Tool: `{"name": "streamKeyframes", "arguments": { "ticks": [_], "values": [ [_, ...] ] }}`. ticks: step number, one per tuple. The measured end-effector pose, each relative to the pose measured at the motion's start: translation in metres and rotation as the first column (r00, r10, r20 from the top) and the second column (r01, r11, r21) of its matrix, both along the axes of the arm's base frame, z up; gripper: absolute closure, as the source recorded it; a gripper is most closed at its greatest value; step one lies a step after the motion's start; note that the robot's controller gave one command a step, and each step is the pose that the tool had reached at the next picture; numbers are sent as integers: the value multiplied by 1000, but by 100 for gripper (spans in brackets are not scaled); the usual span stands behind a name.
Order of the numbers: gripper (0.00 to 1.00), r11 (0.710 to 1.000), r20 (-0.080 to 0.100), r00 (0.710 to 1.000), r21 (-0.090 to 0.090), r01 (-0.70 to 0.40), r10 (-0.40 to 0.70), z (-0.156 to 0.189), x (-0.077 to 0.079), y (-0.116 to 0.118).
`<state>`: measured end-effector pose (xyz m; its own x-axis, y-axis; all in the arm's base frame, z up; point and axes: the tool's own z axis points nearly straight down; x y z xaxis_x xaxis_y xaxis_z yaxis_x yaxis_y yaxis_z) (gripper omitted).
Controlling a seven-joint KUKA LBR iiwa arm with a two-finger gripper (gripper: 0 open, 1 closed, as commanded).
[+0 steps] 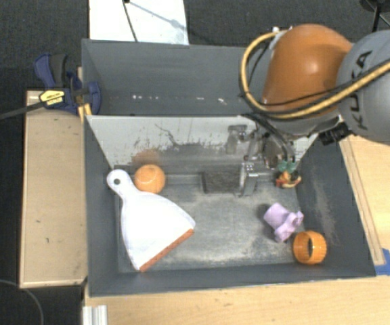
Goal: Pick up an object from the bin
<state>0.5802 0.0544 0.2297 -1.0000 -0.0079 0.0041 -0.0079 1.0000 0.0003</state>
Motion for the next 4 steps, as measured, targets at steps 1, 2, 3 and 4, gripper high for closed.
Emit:
{"name": "streamKeyframes", "arguments": {
  "ticks": [1,2,3,4],
  "values": [
    [0,1000,8,1000,1,1,-1,5,1,0],
    [0,1000,13,1000,2,-15,15,-30,-22,-42],
    [0,997,12,997,-1,71,-71,-88,-20,-82],
    [0,996,-5,996,0,92,-92,-114,-13,-104]
  ]
}}
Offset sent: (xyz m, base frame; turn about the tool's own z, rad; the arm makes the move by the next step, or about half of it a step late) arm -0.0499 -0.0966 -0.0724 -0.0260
